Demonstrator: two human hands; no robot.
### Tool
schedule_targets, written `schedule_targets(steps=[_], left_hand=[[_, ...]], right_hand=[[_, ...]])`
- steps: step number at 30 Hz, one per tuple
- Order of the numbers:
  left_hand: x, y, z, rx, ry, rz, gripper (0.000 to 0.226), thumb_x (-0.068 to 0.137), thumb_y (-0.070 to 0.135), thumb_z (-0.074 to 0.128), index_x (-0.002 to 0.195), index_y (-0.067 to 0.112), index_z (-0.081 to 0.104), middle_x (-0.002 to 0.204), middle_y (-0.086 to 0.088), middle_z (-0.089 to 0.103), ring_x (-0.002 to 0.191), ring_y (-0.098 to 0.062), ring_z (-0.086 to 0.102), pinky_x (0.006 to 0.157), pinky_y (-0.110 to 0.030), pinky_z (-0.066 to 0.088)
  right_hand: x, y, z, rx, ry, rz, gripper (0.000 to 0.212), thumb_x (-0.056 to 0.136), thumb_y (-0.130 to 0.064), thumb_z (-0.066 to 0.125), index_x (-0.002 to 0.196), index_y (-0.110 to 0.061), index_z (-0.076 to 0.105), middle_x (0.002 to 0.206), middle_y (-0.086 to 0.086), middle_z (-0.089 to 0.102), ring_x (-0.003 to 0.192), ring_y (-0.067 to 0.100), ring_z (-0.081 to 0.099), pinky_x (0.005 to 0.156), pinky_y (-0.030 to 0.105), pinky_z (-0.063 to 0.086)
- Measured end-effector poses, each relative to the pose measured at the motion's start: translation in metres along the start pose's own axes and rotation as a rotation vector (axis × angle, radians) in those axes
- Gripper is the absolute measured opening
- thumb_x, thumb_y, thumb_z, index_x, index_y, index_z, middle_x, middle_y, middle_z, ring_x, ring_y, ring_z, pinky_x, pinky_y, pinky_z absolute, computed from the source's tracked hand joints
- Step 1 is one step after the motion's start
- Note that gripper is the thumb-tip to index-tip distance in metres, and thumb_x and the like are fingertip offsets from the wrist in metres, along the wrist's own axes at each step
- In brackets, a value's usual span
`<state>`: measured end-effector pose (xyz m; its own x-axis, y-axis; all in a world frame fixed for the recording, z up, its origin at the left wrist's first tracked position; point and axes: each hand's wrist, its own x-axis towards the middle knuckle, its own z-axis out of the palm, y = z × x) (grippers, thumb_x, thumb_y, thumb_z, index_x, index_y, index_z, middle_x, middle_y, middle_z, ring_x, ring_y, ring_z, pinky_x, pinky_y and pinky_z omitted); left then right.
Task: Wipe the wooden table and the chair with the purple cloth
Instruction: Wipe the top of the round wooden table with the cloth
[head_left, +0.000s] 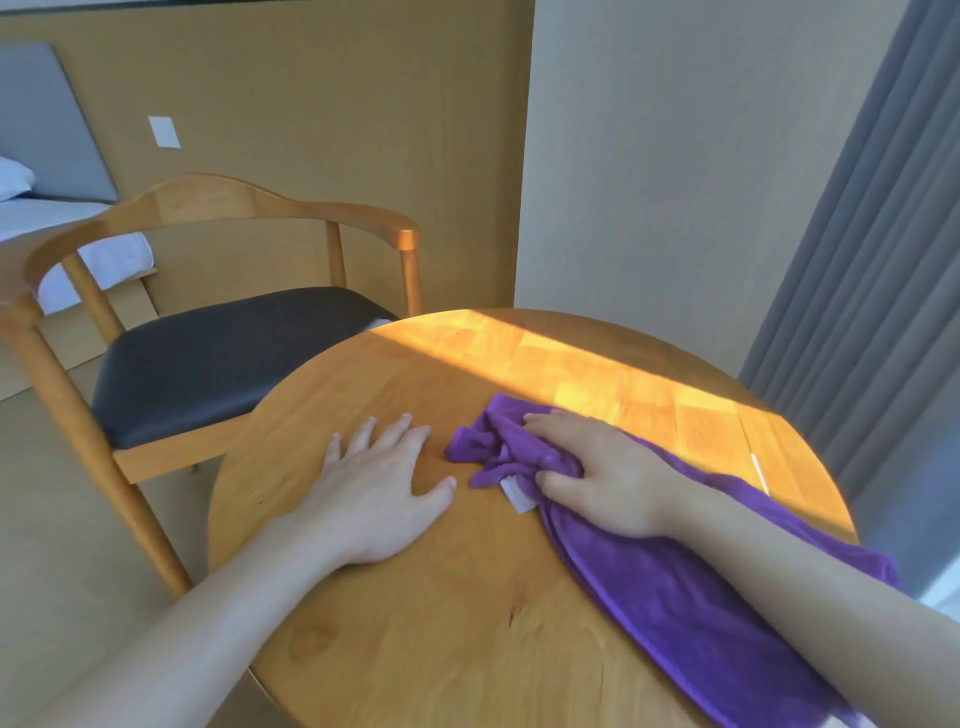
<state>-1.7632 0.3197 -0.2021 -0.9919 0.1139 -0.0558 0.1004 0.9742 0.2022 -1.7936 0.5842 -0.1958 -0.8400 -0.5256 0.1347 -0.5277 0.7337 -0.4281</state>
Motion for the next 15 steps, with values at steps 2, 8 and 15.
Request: schedule_targets(steps=[2, 8, 15], left_hand=[[0.008, 0.005, -0.009, 0.027, -0.016, -0.004, 0.077, 0.089, 0.069, 0.036, 0.155, 0.032, 0.025, 0.165, 0.008, 0.020, 0.152, -0.022, 0.016, 0.122, -0.044, 0.019], [0.045, 0.040, -0.014, -0.076, 0.042, 0.141, 0.049, 0.094, 0.052, 0.048, 0.139, 0.032, 0.048, 0.145, 0.012, 0.044, 0.136, -0.013, 0.037, 0.108, -0.034, 0.036], [0.049, 0.034, 0.014, -0.156, 0.231, 0.271, 0.043, 0.095, 0.055, 0.040, 0.133, 0.038, 0.048, 0.135, 0.023, 0.041, 0.132, -0.005, 0.032, 0.111, -0.030, 0.027]], right_hand=[[0.020, 0.014, -0.011, 0.022, 0.074, 0.117, 0.045, 0.078, -0.049, 0.047, 0.115, -0.028, 0.063, 0.118, -0.007, 0.065, 0.112, 0.018, 0.057, 0.102, 0.039, 0.044], [0.060, 0.024, -0.009, -0.109, 0.181, 0.320, 0.021, 0.089, -0.039, 0.049, 0.076, -0.024, 0.044, 0.082, -0.011, 0.050, 0.090, 0.022, 0.045, 0.096, 0.041, 0.037], [-0.030, 0.027, -0.005, -0.095, 0.047, 0.019, 0.058, 0.088, -0.053, 0.042, 0.143, -0.035, 0.047, 0.151, -0.025, 0.044, 0.144, -0.005, 0.029, 0.120, 0.024, 0.020]])
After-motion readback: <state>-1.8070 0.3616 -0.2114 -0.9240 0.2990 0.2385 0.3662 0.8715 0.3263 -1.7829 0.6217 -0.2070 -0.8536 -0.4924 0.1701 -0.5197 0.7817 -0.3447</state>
